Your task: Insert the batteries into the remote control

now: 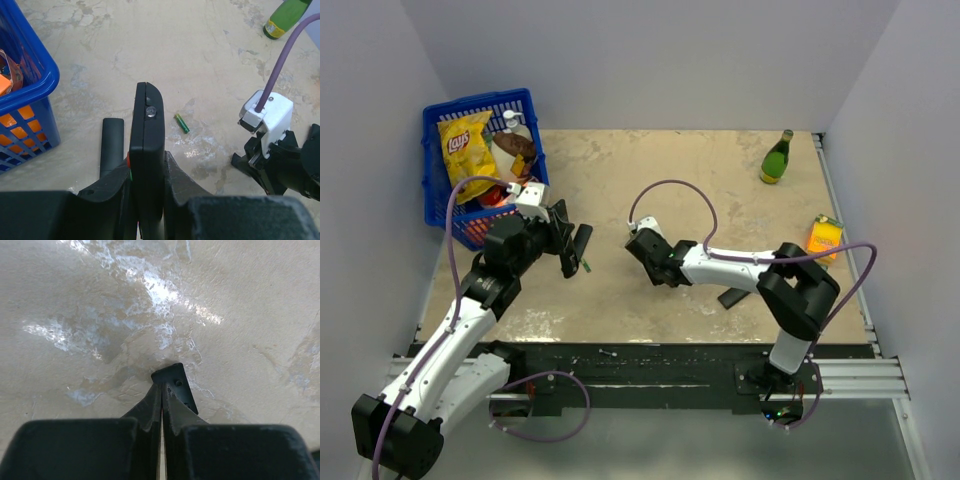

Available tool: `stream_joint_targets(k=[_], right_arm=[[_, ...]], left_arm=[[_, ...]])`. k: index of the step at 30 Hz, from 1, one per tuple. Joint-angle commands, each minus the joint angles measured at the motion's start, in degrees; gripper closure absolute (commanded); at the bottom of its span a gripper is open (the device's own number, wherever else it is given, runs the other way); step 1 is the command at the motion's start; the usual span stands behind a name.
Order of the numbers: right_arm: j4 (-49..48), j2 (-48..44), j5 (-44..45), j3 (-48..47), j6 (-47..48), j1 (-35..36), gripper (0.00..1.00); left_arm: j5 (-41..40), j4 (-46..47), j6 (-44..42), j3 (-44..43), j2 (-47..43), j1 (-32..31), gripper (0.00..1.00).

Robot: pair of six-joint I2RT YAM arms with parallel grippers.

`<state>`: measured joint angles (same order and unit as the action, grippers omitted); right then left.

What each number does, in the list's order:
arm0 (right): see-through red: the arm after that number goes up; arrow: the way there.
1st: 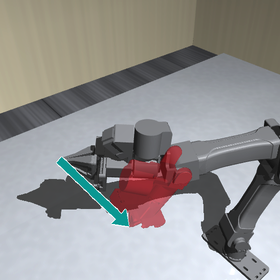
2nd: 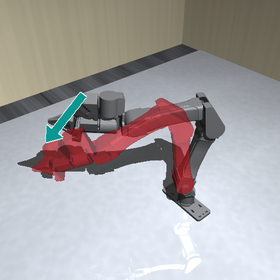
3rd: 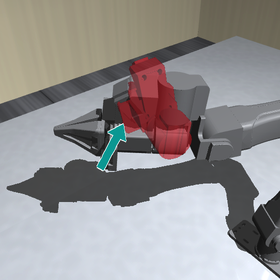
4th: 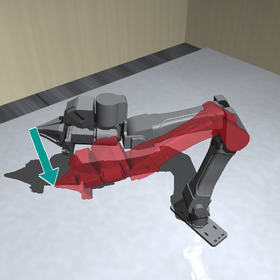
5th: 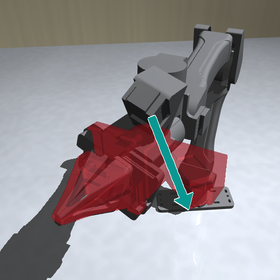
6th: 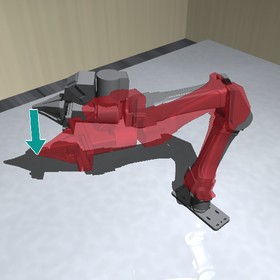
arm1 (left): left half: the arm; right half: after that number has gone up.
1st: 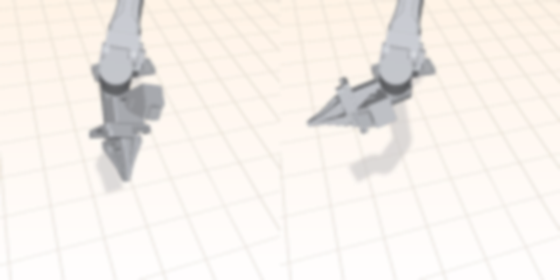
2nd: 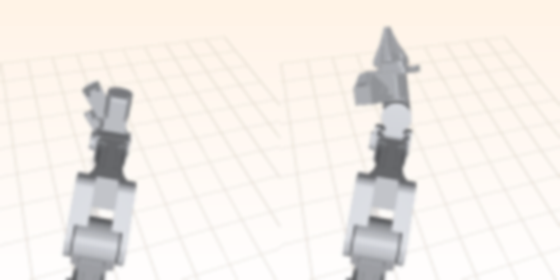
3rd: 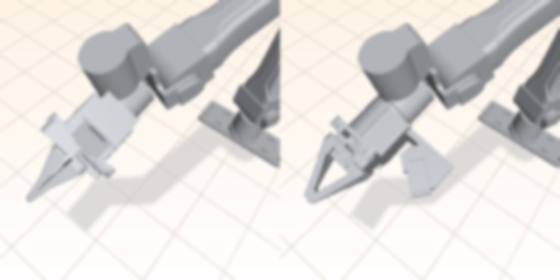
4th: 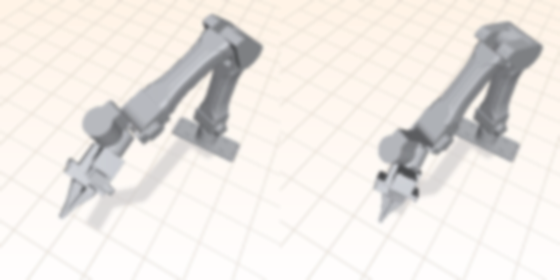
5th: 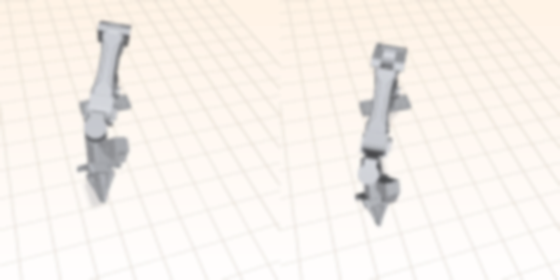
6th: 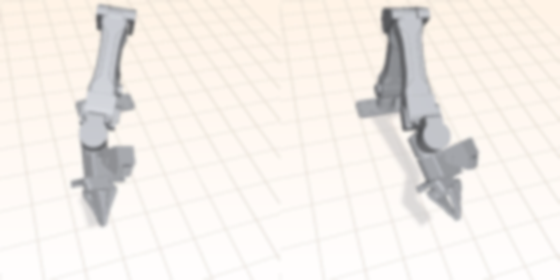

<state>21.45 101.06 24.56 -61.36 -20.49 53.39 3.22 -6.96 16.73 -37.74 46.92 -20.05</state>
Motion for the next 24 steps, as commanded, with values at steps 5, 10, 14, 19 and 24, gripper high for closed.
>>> stream_joint_targets(k=[5, 10, 14, 19, 24], right_arm=[[0.78, -3.33, -0.47, -2.53, 0.19, 0.32, 0.83], [0.61, -1.65, -1.35, -2.97, -0.77, 0.40, 0.62], [-0.09, -1.30, -1.09, -2.62, -2.71, 0.40, 0.56], [-0.01, -0.34, 0.66, -2.45, -4.73, 0.84, 0.57], [1.40, 2.29, 2.60, -3.85, -5.96, 2.25, 0.60]], left_arm=[[0.64, 2.74, -1.00, -0.32, -0.60, -0.07, 1.00], [0.47, 2.65, -1.09, -0.32, -0.60, -0.07, 1.00], [0.47, 2.57, -1.09, -0.32, -0.51, -0.07, 1.00], [0.55, 2.66, -1.09, -0.32, -0.51, -0.07, 1.00], [0.47, 2.65, -1.09, -0.32, -0.51, -0.16, 1.00]])
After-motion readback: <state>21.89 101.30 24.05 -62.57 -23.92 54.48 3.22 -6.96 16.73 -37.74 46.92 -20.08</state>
